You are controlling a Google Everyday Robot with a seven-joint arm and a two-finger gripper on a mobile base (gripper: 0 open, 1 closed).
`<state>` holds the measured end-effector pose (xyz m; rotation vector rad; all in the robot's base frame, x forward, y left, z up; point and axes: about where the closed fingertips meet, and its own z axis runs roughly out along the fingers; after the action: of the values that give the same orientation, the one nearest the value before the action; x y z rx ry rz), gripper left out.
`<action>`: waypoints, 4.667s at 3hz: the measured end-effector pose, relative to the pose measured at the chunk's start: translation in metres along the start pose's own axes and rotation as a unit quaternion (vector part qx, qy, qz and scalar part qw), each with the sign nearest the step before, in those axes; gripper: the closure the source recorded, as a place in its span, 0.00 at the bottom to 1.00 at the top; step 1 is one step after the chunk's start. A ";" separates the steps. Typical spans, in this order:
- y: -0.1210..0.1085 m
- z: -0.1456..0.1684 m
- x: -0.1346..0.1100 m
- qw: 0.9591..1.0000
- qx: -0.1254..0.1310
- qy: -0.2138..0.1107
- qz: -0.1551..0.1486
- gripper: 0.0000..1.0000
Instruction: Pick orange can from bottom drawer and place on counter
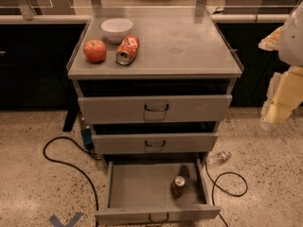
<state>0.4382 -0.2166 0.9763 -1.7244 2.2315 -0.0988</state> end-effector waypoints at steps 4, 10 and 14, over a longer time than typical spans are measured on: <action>0.077 0.100 0.005 0.994 -0.022 -0.092 -0.053 0.00; 0.165 0.381 0.040 0.923 -0.224 -0.309 -0.045 0.00; 0.199 0.493 0.015 0.915 -0.272 -0.297 -0.005 0.00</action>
Offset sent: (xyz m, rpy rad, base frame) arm -0.0111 0.0047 -0.0343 -0.0031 0.0081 0.0493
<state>0.3924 -0.1087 0.4572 -1.6925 1.8700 0.9974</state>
